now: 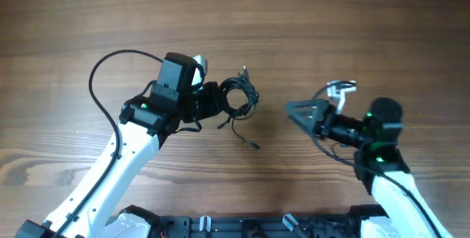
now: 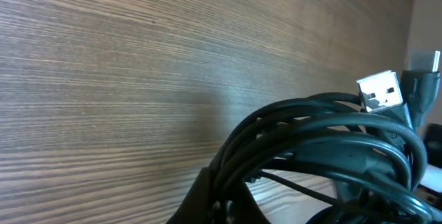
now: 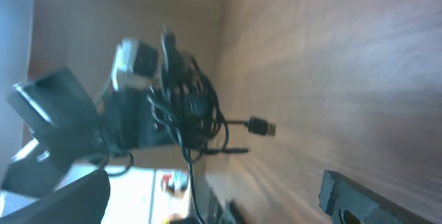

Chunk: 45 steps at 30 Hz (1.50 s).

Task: Untangle cables

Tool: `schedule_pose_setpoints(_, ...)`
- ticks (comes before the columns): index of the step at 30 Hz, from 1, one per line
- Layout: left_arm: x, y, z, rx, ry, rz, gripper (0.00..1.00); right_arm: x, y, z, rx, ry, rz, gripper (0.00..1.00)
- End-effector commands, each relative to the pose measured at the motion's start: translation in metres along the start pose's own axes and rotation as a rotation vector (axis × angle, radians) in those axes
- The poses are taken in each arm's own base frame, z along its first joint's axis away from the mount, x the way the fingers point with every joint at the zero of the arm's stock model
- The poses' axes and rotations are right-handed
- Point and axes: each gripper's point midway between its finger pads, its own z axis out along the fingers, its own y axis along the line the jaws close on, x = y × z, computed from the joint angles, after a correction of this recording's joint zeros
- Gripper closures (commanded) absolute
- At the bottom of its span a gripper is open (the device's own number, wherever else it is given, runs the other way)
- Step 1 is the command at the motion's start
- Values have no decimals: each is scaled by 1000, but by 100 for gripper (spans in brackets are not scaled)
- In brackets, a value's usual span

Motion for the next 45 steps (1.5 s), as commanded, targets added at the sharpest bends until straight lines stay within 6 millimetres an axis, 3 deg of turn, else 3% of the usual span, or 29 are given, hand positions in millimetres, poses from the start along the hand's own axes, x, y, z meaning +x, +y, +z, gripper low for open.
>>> schedule_pose_setpoints(1, 3, -11, -5, 46, 14, -19, 96, 14, 4, 25, -13, 65, 6, 6)
schedule_pose_setpoints(6, 6, -13, -3, 46, 18, -23, 96, 19, 16, 46, -41, 53, -13, 23)
schedule_pose_setpoints(11, 6, -13, -3, 41, 20, -164, 96, 16, 20, 56, -33, -6, -8, 44)
schedule_pose_setpoints(20, 22, -24, 3, 36, 48, -110, 96, 20, 20, 68, -6, -55, 2, 63)
schedule_pose_setpoints(24, 26, -26, 6, 16, 36, -86, 96, 19, 19, 68, -2, -63, 1, 82)
schedule_pose_setpoints(27, 13, -26, 3, 28, -9, -80, 89, 17, 16, 68, 13, -77, 8, 95)
schedule_pose_setpoints(31, -10, -27, -18, 71, -72, -83, 58, 21, 5, 68, 54, -65, 38, 96)
schedule_pose_setpoints(36, -24, -41, -55, 157, -153, 127, 53, 28, -4, 68, 87, -31, 57, 96)
schedule_pose_setpoints(39, -18, -53, -72, 187, -197, 317, 43, 34, -1, 68, 70, 7, -17, 96)
schedule_pose_setpoints(42, -3, -68, -77, 221, -197, 546, 41, 44, 3, 68, 42, 69, -144, 96)
schedule_pose_setpoints(44, 27, -79, -66, 236, -135, 854, 44, 52, 6, 67, 17, 113, -167, 96)
schedule_pose_setpoints(45, 34, -80, -62, 239, -115, 904, 44, 53, 7, 67, 14, 118, -168, 96)
